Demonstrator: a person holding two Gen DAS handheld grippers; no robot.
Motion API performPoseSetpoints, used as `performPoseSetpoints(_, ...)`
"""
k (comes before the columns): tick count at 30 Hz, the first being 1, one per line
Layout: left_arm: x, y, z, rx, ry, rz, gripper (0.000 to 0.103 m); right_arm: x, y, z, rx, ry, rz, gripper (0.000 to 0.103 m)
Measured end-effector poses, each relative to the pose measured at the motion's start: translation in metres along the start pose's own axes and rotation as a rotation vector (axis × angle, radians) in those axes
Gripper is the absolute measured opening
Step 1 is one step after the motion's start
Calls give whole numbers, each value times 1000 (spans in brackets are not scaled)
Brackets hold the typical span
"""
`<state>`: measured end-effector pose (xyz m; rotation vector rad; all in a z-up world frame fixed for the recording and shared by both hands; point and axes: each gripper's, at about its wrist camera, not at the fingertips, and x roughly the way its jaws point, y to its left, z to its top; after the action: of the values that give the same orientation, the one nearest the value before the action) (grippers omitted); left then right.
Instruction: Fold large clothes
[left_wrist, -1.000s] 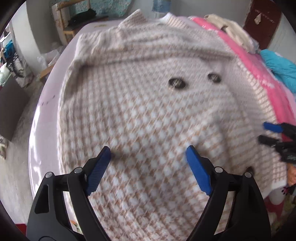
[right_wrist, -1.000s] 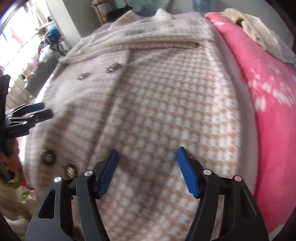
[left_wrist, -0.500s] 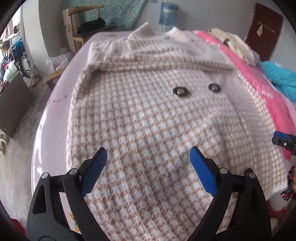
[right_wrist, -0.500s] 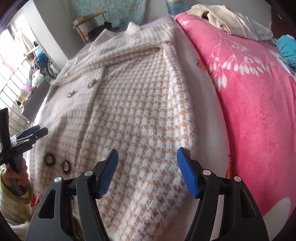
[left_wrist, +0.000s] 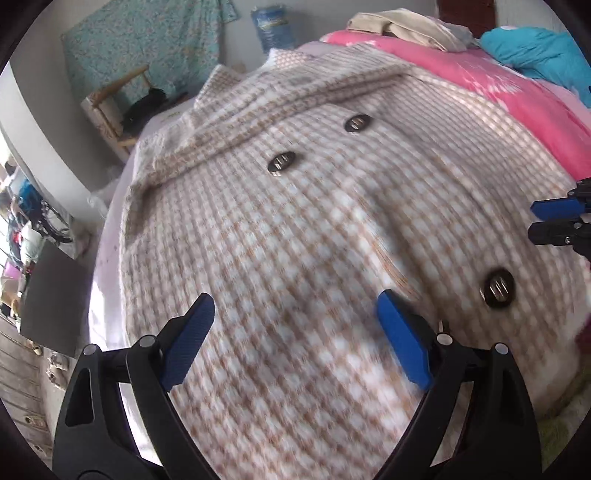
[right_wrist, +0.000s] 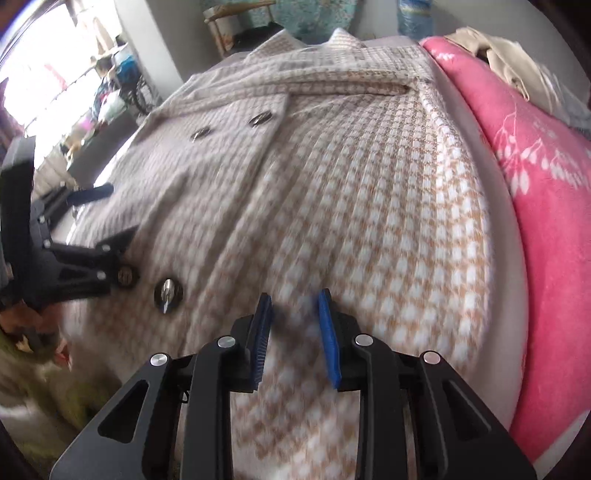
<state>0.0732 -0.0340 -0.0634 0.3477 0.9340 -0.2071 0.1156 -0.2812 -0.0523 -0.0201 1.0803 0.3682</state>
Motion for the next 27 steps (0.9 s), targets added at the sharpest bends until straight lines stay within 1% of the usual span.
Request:
performPoseSetpoints(3,-12,-6,-15,1,23,-35,84,-9,3,-16,-3,40,11,26)
performPoseSetpoints(6,-24,-11,-33,-3,40,-53,84,-16,6,-25,-17,72,11,26)
performPoseSetpoints(9,-33,-6,-46,-65,66,-104,84,-22,12,-33,-26,94,13,28)
performPoseSetpoints(11,-40,0,-54,-108,72,-136,84,-25,15,-33,-18,91,20,35)
performPoseSetpoints(13,-48,3,-63,-128,65,-152,84,-30,15,-32,-1,71,28,45)
performPoseSetpoints(17,-69,4,-79,-133,31,-124,84,-37,22,-30,15,19,40,53)
performPoseSetpoints(19,-78,6,-85,-135,17,-96,84,-34,23,-29,26,14,46,56)
performPoseSetpoints(21,-83,8,-93,-138,12,-47,84,-30,23,-29,39,20,43,60)
performPoseSetpoints(23,-85,12,-99,-150,16,-3,84,-23,21,-31,48,32,4,65)
performPoseSetpoints(24,-85,15,-102,-161,22,11,84,-19,21,-31,51,43,-23,66)
performPoseSetpoints(25,-85,19,-105,-184,30,22,83,-15,20,-32,52,48,-31,66)
performPoseSetpoints(27,-84,30,-110,-236,42,20,79,-14,22,-32,49,39,-26,70)
